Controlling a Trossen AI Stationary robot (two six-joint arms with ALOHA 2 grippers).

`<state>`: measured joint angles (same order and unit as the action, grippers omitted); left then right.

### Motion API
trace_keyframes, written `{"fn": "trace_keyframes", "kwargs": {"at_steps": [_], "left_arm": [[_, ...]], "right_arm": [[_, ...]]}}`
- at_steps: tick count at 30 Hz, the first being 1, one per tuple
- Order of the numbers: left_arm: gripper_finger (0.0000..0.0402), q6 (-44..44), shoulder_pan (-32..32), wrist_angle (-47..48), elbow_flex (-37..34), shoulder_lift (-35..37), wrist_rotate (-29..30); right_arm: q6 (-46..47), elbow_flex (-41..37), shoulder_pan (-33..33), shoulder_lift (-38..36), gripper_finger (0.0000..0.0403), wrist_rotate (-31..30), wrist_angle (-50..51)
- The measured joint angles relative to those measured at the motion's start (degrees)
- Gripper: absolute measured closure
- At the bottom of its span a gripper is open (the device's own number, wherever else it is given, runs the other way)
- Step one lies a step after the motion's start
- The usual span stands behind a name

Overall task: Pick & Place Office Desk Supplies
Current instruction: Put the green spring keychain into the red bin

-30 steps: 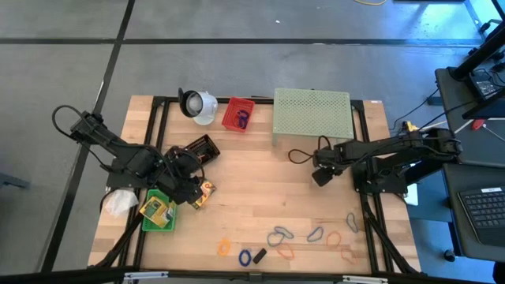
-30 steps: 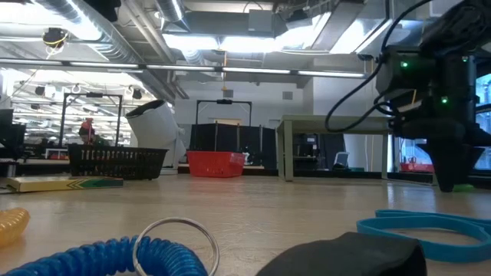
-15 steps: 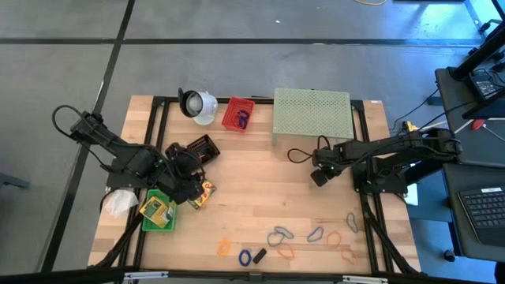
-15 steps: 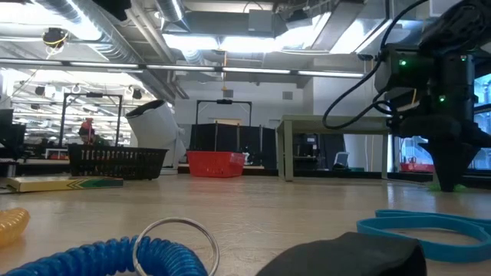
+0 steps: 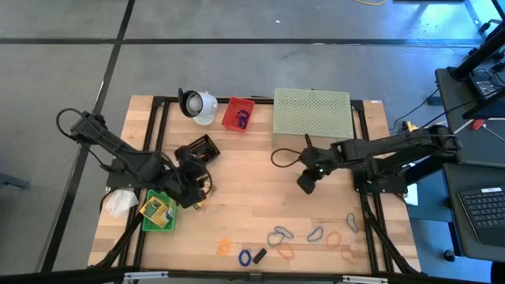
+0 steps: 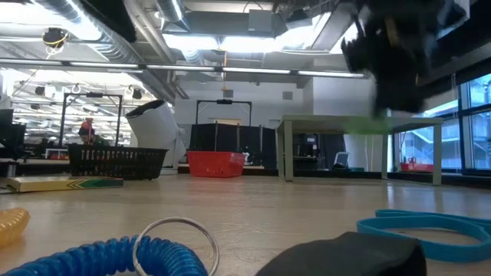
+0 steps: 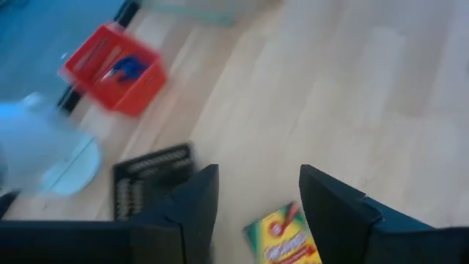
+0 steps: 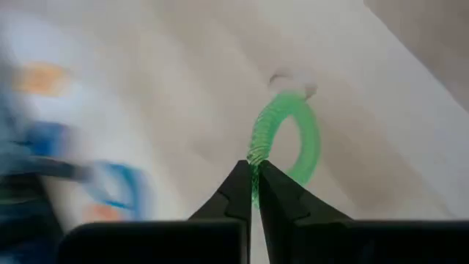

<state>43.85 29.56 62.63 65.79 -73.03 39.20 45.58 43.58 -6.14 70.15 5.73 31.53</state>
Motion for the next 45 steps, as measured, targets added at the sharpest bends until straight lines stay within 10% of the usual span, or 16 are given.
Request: {"fn": "trace_keyframes", "kwargs": {"at_steps": [17, 30, 41, 45], "left_arm": [[0.0184, -51.12, -5.33, -65.47, -11.07, -4.51, -7.54], [0.0200, -55.17, -6.05, -69.38, -11.21, -11.52, -9.85], [0.0377, -51.76, -6.66, -69.31, -11.21, -11.23, -11.37], [0.0381, -49.63, -7.58, -69.30, -11.21, -11.23, -14.90]], "right_arm": [[-15.29, 13.84, -5.60, 13.02, 0.0386, 4.66, -27.88], [-24.26, 22.75, -5.57, 18.66, 0.0385, 11.72, -27.32], [-23.96, 22.75, -5.55, 18.64, 0.0375, 11.72, -25.88], [-22.31, 22.75, -5.09, 18.64, 0.0345, 11.78, -25.88]]}}
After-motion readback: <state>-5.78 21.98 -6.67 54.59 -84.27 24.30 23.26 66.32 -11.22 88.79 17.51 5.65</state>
